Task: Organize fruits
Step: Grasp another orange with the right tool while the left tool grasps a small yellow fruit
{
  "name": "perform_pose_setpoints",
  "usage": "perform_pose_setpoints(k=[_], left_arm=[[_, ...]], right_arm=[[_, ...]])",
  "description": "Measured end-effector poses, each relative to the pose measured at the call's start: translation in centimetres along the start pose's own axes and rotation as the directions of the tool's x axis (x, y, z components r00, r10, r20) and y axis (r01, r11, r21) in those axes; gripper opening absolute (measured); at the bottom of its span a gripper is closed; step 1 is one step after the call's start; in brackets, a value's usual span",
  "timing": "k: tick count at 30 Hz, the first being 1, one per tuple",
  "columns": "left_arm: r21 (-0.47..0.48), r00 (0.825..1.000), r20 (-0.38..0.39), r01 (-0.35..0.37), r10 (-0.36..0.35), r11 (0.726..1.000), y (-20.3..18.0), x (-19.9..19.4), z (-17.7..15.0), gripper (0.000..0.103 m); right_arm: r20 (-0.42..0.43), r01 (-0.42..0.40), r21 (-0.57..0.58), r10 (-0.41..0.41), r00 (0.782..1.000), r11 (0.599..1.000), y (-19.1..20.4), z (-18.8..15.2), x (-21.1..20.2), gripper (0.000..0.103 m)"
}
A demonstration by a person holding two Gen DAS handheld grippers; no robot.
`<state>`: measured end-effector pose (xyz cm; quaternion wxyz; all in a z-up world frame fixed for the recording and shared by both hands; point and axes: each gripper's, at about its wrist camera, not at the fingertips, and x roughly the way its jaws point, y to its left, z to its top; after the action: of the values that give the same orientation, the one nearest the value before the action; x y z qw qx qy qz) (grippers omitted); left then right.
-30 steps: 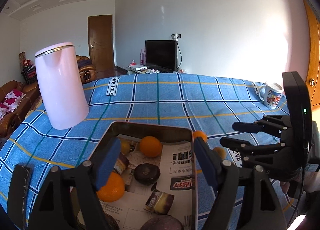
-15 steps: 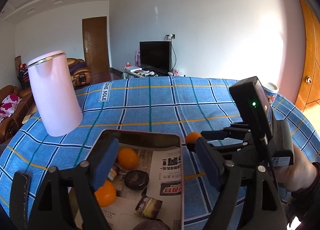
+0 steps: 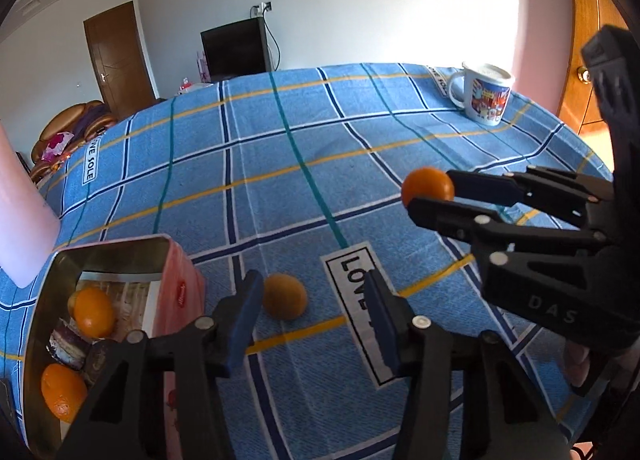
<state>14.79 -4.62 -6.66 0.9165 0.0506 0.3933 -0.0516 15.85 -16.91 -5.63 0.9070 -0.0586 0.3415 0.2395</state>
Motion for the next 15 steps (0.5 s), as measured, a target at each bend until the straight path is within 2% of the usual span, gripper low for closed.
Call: perform_pose_setpoints(k=[3, 8, 9, 10, 11, 12, 15], left_arm=[[-0.005, 0.999, -0.03, -0.036, 0.036, 0.999, 0.1, 1.2, 0.2, 0.052], [0.017, 0.995, -0.08, -0.056, 0.057, 0.998, 0.1, 3.1, 0.4, 0.053], [-0.004, 0.997, -0.073, -0.037, 0.037, 0.999, 0.4, 3.0, 0.7, 0.048], [-0.018, 0.996, -0.082, -0.04, 0.038, 0.999, 0.7, 3.2, 0.8, 0.038], [-0.023, 0.996, -0.079, -0.028, 0.027, 0.999, 0.8, 3.2, 0.8, 0.035], [-0.013, 0.997, -0.077, -0.025, 0.024, 1.0, 0.6, 3.1, 0.8, 0.027], [-0.006, 0.998, -0.061, -0.027, 0.027, 1.0, 0.2, 2.5, 0.5, 0.027]], right_arm=[[0.022, -0.008, -0.006, 0.008, 1.0, 1.0, 0.2, 0.0, -0.7, 0.04], [0.031, -0.018, -0.026, 0.019, 0.999, 0.999, 0.7, -0.2, -0.6, 0.04], [0.031, -0.019, -0.024, 0.02, 0.999, 1.0, 0.7, -0.2, -0.6, 0.04], [0.03, -0.02, -0.021, 0.021, 0.999, 1.0, 0.6, -0.2, -0.5, 0.04], [0.028, -0.022, -0.018, 0.023, 0.999, 1.0, 0.5, -0.2, -0.4, 0.04], [0.028, -0.022, -0.016, 0.022, 0.999, 1.0, 0.5, -0.2, -0.4, 0.04], [0.04, -0.025, -0.014, 0.025, 0.999, 1.0, 0.5, -0.3, -0.6, 0.04]])
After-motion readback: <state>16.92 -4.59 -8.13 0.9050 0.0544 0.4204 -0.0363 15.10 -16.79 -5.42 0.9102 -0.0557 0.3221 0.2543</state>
